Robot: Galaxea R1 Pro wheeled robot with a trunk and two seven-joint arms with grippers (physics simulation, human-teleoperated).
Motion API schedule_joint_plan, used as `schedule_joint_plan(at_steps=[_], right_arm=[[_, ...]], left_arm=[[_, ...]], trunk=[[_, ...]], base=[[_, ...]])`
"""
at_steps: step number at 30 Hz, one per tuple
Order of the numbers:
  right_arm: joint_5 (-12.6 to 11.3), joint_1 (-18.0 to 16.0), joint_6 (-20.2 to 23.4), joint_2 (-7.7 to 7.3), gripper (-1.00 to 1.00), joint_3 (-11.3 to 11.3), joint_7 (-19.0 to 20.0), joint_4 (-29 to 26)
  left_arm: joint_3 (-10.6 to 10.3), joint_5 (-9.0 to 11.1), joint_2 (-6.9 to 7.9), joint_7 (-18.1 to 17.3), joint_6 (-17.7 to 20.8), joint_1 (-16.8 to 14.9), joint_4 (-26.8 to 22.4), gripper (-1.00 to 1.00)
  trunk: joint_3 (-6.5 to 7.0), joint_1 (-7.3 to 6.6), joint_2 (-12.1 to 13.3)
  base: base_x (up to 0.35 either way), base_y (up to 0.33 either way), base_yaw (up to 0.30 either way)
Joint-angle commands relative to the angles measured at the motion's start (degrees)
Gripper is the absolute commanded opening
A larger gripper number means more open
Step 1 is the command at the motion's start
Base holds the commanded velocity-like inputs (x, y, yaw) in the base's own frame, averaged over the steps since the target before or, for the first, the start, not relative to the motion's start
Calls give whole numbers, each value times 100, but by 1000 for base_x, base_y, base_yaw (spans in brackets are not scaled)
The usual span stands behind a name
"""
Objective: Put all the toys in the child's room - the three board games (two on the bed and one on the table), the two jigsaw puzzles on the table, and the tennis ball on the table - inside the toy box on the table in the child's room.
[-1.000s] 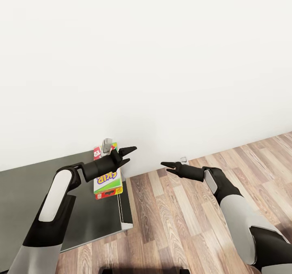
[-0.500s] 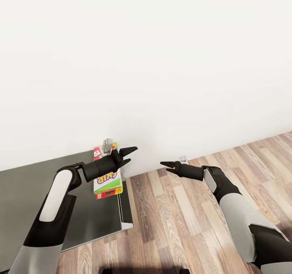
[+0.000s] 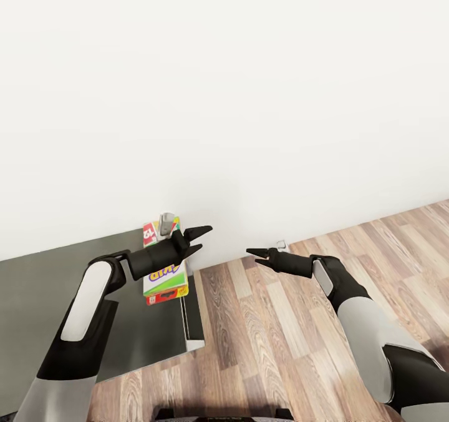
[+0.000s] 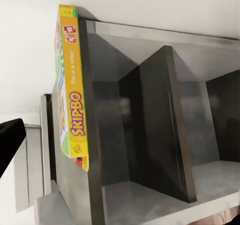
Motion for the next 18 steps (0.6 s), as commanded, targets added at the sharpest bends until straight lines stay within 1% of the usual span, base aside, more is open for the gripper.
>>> schedule_joint_plan(at_steps=[1, 2, 4, 5, 8, 18], right_arm=[[-14, -4, 32, 0, 100, -11, 9, 3], [-14, -4, 32, 0, 100, -11, 9, 3], [-15, -6, 34, -2, 100, -10, 10, 3], [-15, -6, 34, -2, 100, -10, 10, 3], [-16, -7, 36, -3, 100, -13, 13, 4], [-17, -8, 37, -4, 100, -10, 18, 4]], left_arm=[[3, 105, -2, 34, 17, -4, -4, 100], [3, 105, -2, 34, 17, -4, -4, 100], [2, 225, 2, -39, 18, -5, -4, 100], [2, 225, 2, -39, 18, -5, -4, 100], [1, 372, 9, -136, 19, -5, -4, 100], [-5, 492, 20, -215, 20, -6, -4, 100]], trunk=[[-14, 1, -5], [-23, 1, -5], [-41, 1, -5], [-49, 1, -5], [-77, 1, -5], [-169, 1, -5]], base=[[0, 0, 0], [0, 0, 0], [0, 0, 0], [0, 0, 0], [0, 0, 0], [0, 0, 0]])
